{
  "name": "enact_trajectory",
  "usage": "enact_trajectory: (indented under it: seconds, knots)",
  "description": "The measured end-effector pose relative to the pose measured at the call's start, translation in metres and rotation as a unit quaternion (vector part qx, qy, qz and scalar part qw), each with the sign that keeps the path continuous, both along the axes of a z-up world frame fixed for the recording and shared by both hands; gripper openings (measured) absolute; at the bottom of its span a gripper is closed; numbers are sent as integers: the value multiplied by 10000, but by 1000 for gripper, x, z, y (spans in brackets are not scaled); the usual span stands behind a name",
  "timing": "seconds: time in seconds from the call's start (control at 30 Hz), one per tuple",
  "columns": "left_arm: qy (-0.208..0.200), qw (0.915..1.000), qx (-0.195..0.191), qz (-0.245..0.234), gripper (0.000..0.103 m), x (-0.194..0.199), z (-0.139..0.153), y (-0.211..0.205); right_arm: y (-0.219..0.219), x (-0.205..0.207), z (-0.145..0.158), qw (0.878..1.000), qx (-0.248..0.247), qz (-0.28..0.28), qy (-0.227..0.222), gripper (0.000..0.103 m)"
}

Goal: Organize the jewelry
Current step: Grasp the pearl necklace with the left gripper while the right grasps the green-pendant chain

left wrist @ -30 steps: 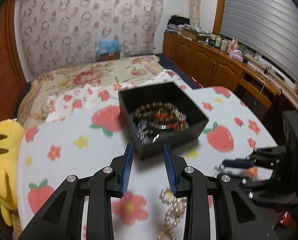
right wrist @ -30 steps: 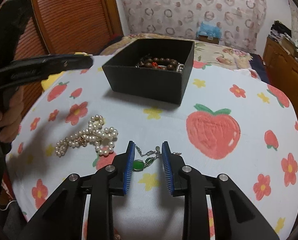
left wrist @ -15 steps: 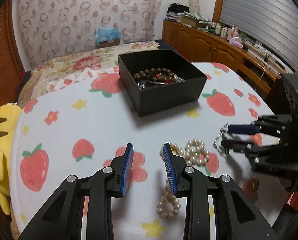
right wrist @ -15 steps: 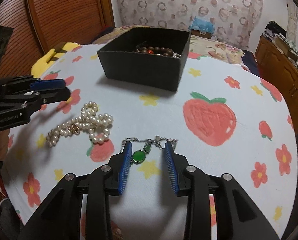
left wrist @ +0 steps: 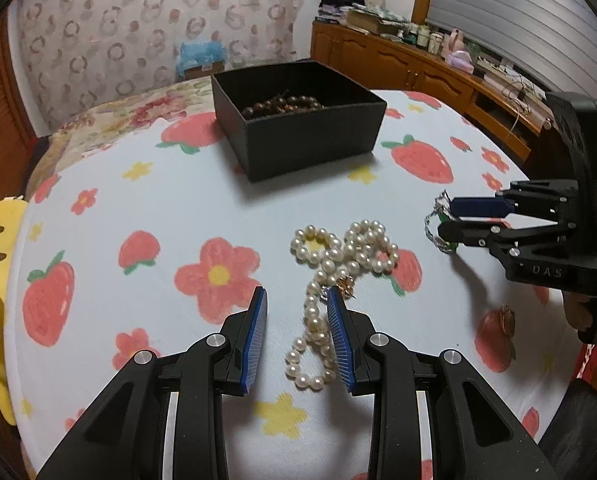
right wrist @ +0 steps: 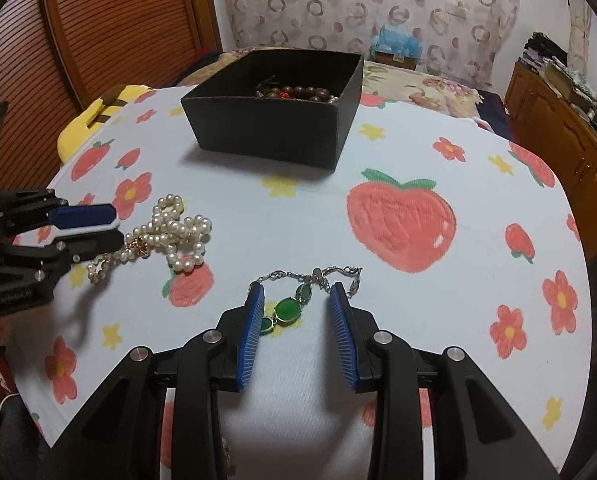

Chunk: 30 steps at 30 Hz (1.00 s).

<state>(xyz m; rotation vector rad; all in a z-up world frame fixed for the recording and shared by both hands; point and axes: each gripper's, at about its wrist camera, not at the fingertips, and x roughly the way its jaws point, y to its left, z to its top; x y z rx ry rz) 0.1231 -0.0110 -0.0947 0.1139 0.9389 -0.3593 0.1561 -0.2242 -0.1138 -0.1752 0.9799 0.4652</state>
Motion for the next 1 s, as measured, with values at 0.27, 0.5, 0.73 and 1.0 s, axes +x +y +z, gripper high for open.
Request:
enact_trajectory:
  seconds: [0.27, 0.5, 0.73, 1.0]
  knots:
    - [32, 10000, 29, 28, 18, 1, -1, -1, -10, 3, 1, 9997, -234, 22, -69, 15]
    - [154, 9999, 41, 50, 10, 4, -5, 2, -12, 4, 0, 9998, -202, 20, -64, 15]
    - [142, 9999, 80, -2, 8, 8, -6, -1, -9, 5, 2, 9995, -256, 132, -126, 15]
    - [-241, 9992, -294, 109, 7, 11, 25, 6, -10, 5, 12, 9994, -53, 211, -255, 15]
